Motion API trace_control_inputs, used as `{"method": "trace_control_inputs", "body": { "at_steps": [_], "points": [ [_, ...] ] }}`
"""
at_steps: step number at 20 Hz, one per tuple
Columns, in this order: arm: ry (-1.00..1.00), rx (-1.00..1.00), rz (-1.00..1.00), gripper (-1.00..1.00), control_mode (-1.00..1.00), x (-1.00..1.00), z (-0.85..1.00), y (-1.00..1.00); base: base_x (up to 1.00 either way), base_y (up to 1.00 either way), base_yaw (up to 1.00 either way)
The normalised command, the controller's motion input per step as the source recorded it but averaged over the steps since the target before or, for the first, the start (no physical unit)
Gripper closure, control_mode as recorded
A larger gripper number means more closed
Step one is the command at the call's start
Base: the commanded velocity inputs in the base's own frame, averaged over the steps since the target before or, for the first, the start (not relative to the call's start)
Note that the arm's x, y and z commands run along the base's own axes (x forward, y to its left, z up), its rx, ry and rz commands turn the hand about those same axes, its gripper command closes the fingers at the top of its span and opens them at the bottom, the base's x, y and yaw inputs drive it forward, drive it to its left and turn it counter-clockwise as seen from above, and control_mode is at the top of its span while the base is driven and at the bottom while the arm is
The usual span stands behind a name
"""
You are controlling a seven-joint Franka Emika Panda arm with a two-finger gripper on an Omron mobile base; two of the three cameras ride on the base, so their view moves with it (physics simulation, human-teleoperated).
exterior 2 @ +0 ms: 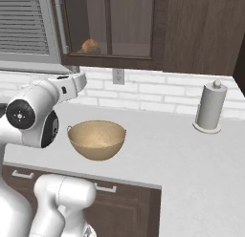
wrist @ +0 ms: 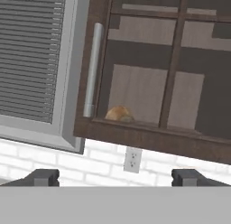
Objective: Open the cabinet, pick up the bread from the cabinet and place it in the basket. Then move the basket to the dining counter.
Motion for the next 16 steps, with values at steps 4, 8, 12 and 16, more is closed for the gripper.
{"method": "trace_control_inputs", "body": {
  "at_steps": [4, 8, 12, 16],
  "points": [
    [-0.22, 0.00, 0.00, -1.00, -1.00, 0.01, 0.47, 0.22, 0.00, 0.00, 0.00],
    [-0.16, 0.05, 0.01, -1.00, -1.00, 0.07, 0.42, 0.14, 0.00, 0.00, 0.00],
    [-0.11, 0.08, 0.01, -1.00, -1.00, 0.25, 0.30, 0.14, 0.00, 0.00, 0.00],
    [0.00, 0.09, 0.06, -1.00, -1.00, 0.62, 0.03, 0.35, 0.00, 0.00, 0.00]
  ]
}}
